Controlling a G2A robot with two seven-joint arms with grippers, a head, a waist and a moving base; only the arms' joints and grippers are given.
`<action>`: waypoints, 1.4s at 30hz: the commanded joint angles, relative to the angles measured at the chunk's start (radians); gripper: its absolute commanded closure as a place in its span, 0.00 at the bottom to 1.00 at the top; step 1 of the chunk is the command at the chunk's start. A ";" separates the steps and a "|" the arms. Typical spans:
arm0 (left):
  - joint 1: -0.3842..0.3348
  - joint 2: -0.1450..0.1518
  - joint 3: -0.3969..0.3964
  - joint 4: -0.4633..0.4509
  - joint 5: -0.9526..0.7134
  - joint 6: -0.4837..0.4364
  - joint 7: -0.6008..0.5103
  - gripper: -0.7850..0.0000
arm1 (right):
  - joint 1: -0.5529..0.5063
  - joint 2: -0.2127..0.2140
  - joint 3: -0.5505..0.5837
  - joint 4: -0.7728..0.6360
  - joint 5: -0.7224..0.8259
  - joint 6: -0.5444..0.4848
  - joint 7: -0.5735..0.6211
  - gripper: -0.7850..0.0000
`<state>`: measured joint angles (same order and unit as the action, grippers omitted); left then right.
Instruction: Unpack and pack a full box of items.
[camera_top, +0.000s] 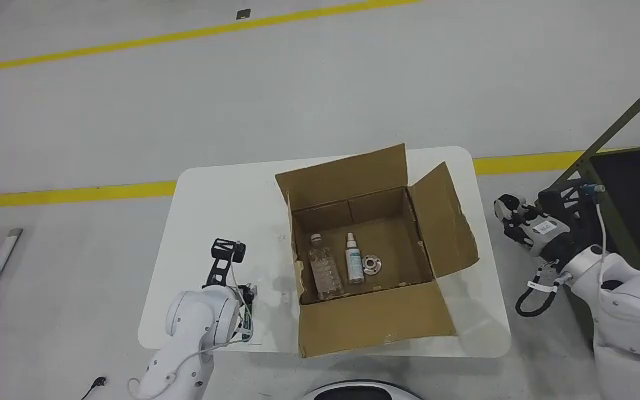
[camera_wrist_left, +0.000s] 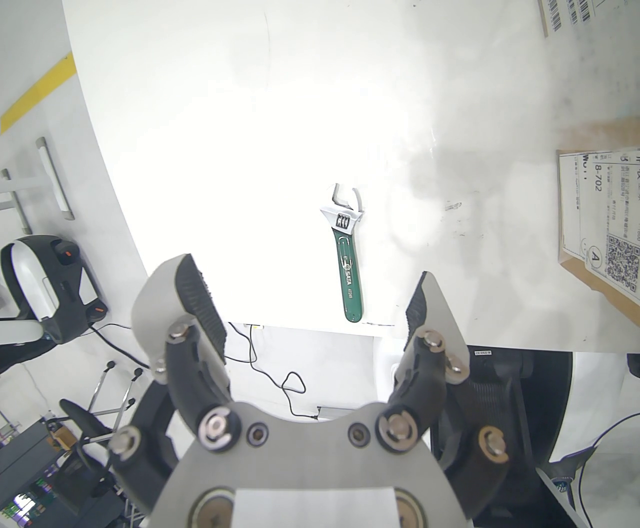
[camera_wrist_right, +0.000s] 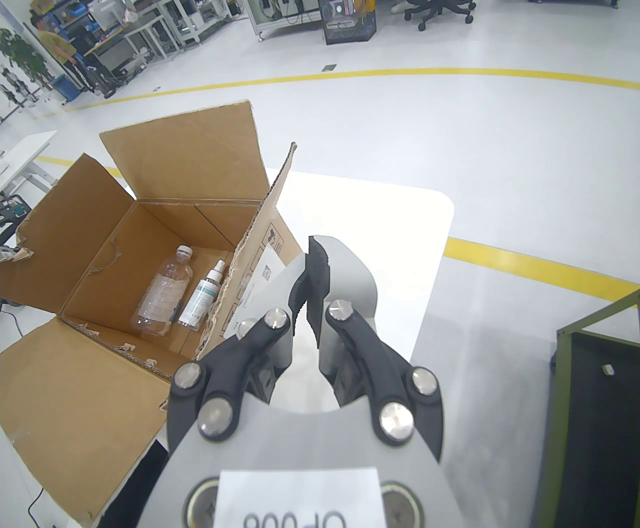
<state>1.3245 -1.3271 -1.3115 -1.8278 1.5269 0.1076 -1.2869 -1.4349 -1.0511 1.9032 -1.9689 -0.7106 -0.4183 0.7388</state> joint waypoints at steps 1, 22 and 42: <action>0.000 0.000 0.000 0.000 0.000 0.000 0.000 0.96 | 0.000 0.000 0.000 0.000 0.000 0.000 0.000 0.99; 0.000 0.000 0.000 0.000 0.000 0.000 0.000 0.00 | -0.022 0.001 -0.015 -0.006 -0.040 0.018 -0.116 0.00; 0.050 0.006 -0.008 0.071 -0.092 -0.144 0.066 0.00 | -0.061 -0.006 -0.022 0.011 -0.243 0.122 -0.373 1.00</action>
<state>1.3733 -1.3219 -1.3153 -1.7684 1.4456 -0.0209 -1.2327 -1.4976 -1.0575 1.8802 -1.9591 -0.9563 -0.2948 0.3630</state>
